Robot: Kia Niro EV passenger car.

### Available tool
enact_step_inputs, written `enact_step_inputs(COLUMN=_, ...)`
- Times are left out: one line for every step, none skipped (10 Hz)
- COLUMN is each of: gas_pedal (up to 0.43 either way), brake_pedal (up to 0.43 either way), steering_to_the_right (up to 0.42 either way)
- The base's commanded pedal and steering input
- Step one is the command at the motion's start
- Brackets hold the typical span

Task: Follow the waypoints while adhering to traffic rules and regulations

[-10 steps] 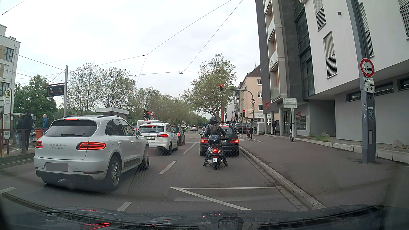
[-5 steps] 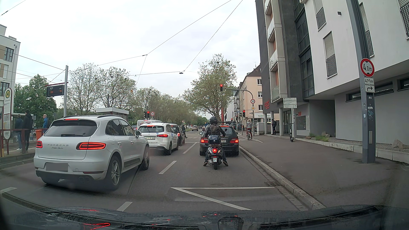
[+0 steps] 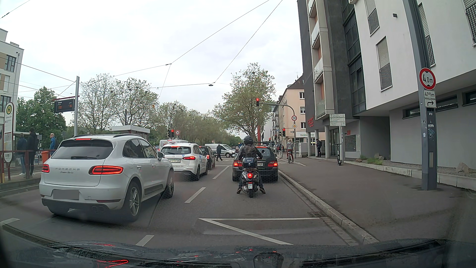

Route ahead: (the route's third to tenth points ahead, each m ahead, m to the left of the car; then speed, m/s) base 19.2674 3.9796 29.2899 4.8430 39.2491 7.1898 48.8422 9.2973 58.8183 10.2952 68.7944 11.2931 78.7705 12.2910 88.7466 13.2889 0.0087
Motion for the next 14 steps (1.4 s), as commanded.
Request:
enact_step_inputs(gas_pedal=0.0, brake_pedal=0.171, steering_to_the_right=-0.005)
enact_step_inputs(gas_pedal=0.0, brake_pedal=0.171, steering_to_the_right=-0.005)
enact_step_inputs(gas_pedal=0.0, brake_pedal=0.165, steering_to_the_right=-0.005)
enact_step_inputs(gas_pedal=0.0, brake_pedal=0.171, steering_to_the_right=-0.005)
enact_step_inputs(gas_pedal=0.0, brake_pedal=0.171, steering_to_the_right=-0.005)
enact_step_inputs(gas_pedal=0.0, brake_pedal=0.165, steering_to_the_right=-0.005)
enact_step_inputs(gas_pedal=0.0, brake_pedal=0.165, steering_to_the_right=-0.005)
enact_step_inputs(gas_pedal=0.0, brake_pedal=0.165, steering_to_the_right=-0.005)
enact_step_inputs(gas_pedal=0.0, brake_pedal=0.171, steering_to_the_right=-0.005)
enact_step_inputs(gas_pedal=0.0, brake_pedal=0.165, steering_to_the_right=-0.005)
enact_step_inputs(gas_pedal=0.0, brake_pedal=0.171, steering_to_the_right=-0.005)
enact_step_inputs(gas_pedal=0.0, brake_pedal=0.171, steering_to_the_right=-0.005)
enact_step_inputs(gas_pedal=0.0, brake_pedal=0.171, steering_to_the_right=-0.005)
enact_step_inputs(gas_pedal=0.0, brake_pedal=0.171, steering_to_the_right=-0.005)
